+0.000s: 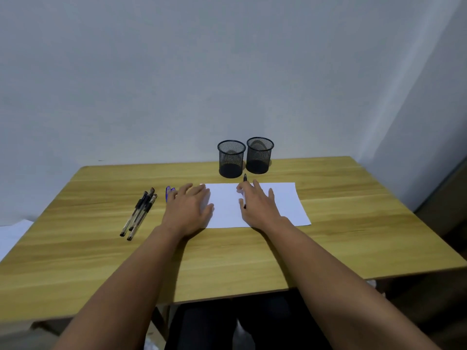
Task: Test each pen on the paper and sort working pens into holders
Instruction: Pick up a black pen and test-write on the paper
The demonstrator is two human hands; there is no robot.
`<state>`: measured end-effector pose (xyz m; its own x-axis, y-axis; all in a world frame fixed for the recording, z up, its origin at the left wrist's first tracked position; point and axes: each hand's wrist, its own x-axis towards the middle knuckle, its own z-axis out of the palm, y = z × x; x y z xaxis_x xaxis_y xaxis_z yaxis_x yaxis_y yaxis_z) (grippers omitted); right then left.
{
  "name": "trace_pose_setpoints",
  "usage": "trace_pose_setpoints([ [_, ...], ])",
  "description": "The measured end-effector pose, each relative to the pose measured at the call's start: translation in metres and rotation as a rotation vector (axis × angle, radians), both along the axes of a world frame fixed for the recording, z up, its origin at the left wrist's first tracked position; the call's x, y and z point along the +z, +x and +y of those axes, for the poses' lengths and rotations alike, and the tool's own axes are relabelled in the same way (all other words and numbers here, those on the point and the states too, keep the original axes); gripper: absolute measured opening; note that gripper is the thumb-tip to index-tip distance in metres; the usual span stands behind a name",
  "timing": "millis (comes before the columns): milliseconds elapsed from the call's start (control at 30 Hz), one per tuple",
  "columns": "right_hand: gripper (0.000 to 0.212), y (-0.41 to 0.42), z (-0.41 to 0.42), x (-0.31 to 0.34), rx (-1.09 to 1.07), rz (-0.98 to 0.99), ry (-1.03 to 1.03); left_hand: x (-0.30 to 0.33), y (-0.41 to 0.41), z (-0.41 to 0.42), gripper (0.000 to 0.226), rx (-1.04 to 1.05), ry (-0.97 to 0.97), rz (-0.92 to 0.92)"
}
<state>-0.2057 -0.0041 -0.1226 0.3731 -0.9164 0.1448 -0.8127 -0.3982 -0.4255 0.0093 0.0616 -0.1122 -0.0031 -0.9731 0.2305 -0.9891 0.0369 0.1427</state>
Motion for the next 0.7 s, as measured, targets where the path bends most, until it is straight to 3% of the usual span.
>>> trace_pose_setpoints([
  [700,0.038,-0.013,-0.036,0.026,0.022,0.023,-0.097,0.01,0.002,-0.024,0.051,0.029,-0.019,0.114],
])
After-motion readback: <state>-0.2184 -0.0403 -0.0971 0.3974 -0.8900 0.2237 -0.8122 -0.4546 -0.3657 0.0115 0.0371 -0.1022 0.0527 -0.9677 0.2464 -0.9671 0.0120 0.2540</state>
